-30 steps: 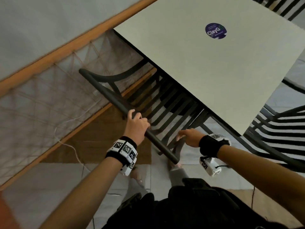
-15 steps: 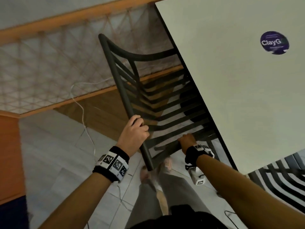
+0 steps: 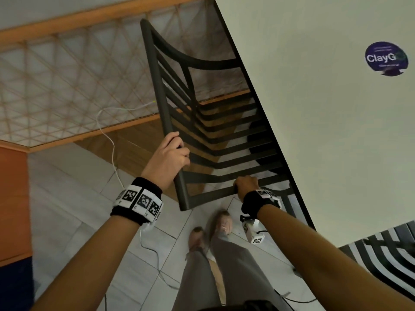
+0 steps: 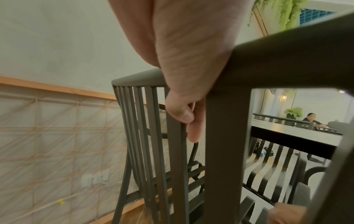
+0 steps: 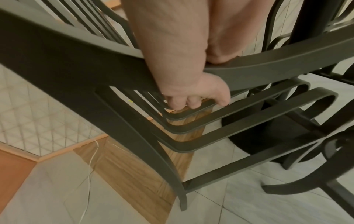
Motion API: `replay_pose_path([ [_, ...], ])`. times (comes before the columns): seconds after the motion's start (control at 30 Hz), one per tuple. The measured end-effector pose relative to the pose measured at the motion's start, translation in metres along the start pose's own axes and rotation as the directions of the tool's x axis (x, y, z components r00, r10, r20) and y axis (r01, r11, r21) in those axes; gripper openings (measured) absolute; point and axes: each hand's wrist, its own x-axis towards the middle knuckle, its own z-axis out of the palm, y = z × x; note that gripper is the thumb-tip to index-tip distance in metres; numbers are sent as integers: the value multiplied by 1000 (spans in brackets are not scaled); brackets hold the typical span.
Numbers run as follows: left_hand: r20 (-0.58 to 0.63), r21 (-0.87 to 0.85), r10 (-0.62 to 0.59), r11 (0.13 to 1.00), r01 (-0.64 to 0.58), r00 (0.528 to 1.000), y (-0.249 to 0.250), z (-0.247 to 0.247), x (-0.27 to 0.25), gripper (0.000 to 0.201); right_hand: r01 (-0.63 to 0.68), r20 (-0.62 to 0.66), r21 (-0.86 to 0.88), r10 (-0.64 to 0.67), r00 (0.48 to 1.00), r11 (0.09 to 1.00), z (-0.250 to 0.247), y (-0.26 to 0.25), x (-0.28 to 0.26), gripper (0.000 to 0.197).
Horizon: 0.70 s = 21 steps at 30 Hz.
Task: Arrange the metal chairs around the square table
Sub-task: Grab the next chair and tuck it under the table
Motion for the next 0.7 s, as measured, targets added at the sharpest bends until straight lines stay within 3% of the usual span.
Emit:
replay_pose_path([
  [0.3, 32, -20, -37, 999, 37, 999, 26, -2, -11, 23, 4, -17, 1, -4, 1000, 1000, 14, 10, -17, 16],
  [0.47, 139, 52, -129, 991, 123, 982, 37, -12, -16, 29, 43, -198, 14, -39, 980, 999, 25, 13, -52, 54],
  [0.6, 137, 47, -199, 980, 194, 970, 56, -18, -33, 36, 48, -250, 146, -10, 968, 988, 43, 19, -85, 84],
  [0.7, 161, 38, -217, 976, 214, 963, 85, -19, -53, 41, 63, -292, 196, -3, 956, 979, 58, 23, -117, 90],
])
